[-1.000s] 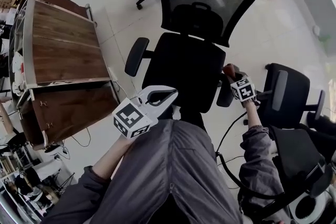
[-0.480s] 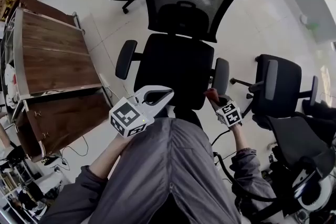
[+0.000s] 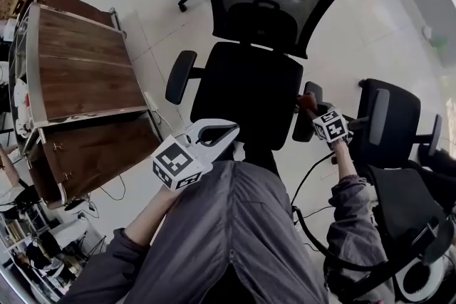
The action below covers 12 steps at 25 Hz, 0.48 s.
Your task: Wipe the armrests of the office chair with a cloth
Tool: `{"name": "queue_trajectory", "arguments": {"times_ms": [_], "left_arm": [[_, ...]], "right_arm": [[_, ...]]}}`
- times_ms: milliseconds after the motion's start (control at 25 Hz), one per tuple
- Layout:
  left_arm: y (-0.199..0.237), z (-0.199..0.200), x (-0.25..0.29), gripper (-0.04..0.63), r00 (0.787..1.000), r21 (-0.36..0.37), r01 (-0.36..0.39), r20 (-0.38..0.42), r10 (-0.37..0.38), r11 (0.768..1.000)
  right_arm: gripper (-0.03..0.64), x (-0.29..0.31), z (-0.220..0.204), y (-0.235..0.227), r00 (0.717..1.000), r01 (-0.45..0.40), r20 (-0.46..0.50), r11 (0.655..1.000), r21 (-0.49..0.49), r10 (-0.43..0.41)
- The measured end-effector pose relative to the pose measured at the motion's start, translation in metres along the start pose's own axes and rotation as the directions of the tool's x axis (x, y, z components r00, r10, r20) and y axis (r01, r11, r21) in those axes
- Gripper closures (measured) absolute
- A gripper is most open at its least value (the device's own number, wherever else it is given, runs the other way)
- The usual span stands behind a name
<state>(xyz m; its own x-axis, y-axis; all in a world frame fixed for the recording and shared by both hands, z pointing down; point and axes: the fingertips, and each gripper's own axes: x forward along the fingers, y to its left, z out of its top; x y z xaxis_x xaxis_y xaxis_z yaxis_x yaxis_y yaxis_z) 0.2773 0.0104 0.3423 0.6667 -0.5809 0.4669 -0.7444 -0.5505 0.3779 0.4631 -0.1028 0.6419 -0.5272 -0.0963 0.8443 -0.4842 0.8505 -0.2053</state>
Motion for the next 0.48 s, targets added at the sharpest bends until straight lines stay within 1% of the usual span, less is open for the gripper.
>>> {"name": "queue_trajectory", "arguments": {"times_ms": [160,280,400,480], "left_arm": [[0.011,-0.012,-0.013,0.58,0.997,-0.043,-0.072,-0.011,0.072,0.996],[0.019,-0.021,-0.02,0.58,0.993,-0.068,-0.114,-0.015,0.113,0.991],[0.02,-0.022,-0.023,0.58,0.993,-0.086,-0.117,-0.023,0.115,0.989],[0.02,-0.022,-0.023,0.58,0.994,-0.087,-0.109,-0.025,0.107,0.99]], "right_arm": [[0.553,0.021,0.025,-0.046,0.999,0.035,-0.026,0.999,-0.02,-0.036],[0.552,0.032,0.035,-0.071,0.997,0.064,-0.041,0.998,-0.016,-0.065],[0.552,0.035,0.038,-0.08,0.996,0.075,-0.051,0.997,0.009,-0.075],[0.552,0.035,0.037,-0.071,0.997,0.065,-0.049,0.998,0.018,-0.064]]}}
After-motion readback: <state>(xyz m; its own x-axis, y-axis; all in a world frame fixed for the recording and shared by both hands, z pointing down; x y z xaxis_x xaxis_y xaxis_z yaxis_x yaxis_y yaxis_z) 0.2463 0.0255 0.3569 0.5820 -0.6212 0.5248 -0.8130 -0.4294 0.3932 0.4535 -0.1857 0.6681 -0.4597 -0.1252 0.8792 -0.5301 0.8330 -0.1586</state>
